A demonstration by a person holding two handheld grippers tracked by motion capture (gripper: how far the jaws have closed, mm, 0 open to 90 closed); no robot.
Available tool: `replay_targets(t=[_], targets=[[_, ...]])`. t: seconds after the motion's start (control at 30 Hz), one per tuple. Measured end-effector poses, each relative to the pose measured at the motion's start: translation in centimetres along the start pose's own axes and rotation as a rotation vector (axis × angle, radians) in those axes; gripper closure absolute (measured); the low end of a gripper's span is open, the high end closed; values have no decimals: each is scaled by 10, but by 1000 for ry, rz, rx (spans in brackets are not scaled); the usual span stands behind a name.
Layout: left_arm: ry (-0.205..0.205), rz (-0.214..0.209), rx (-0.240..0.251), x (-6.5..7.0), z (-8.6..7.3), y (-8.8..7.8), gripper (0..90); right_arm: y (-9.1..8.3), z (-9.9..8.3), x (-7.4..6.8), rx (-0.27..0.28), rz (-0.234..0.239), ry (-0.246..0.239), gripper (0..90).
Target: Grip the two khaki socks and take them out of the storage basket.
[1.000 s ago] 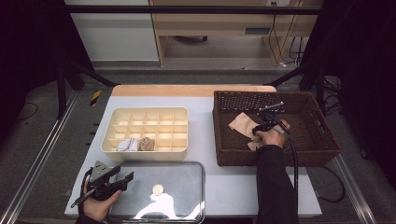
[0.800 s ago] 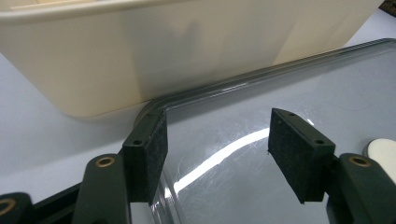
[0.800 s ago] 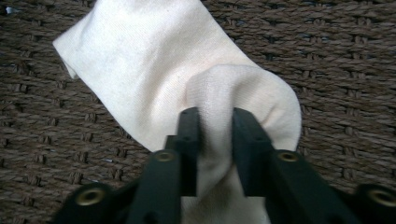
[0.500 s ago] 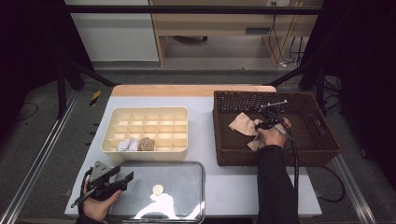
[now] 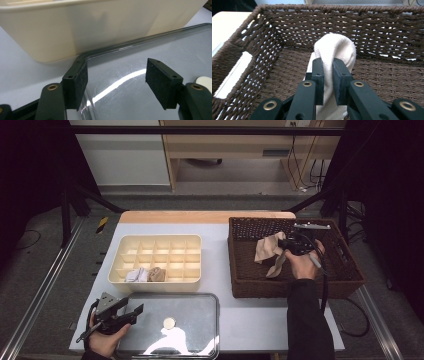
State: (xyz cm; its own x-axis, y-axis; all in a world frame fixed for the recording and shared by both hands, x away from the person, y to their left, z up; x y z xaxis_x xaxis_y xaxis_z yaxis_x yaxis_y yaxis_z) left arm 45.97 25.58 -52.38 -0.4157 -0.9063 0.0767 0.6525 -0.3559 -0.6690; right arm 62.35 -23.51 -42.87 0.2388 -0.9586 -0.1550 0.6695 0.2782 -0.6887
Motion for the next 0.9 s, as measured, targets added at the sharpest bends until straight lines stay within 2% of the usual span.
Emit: replay_targets(t=[0.07, 0.17, 0.33, 0.43, 0.5, 0.53, 0.6, 0.67, 0.77, 0.83, 0.9], targets=[[2, 2, 2, 0, 0, 0, 339, 2, -1, -1, -8, -2, -3, 814], [3, 0, 3, 0, 0, 0, 339, 15, -6, -1, -49, -18, -20, 811], [8, -4, -8, 0, -2, 1, 334, 45, -18, -7, -166, -15, -10, 801], [9, -3, -16, 0, -3, 3, 329, 62, -31, -4, -242, -56, -40, 790], [16, 7, -16, 0, -3, 3, 329, 70, -36, -3, -269, -60, -47, 769], [15, 10, -17, 0, -3, 3, 334, 71, -37, -4, -278, -54, -43, 751], [10, 11, -23, 0, -4, 4, 343, 69, -35, -3, -260, -52, -59, 706], [12, 20, -26, 0, -4, 5, 334, 65, -33, -2, -248, -56, -39, 651], [10, 30, -24, 0, -4, 4, 297, 58, -31, 5, -232, -74, -33, 604], [5, 34, -30, 0, -4, 4, 252, 54, -32, 11, -237, -95, -32, 590], [7, 29, -31, 0, -4, 4, 252, 52, -34, 16, -248, -118, -21, 576]])
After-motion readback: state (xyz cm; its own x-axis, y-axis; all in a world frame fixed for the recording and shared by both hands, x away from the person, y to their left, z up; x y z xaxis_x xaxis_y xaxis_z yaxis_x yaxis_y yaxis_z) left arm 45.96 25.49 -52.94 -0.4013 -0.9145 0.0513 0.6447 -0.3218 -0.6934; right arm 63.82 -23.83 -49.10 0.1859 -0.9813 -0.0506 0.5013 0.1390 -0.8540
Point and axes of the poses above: each handheld gripper's, and its own axes: y roughly forward along the jaws, z roughly out of its top, x roughly to its right, the point moved 9 cm from there along y, roughly forward along the jaws, and after that the axes turned 7 degrees about -x, right-handed, at the moved point
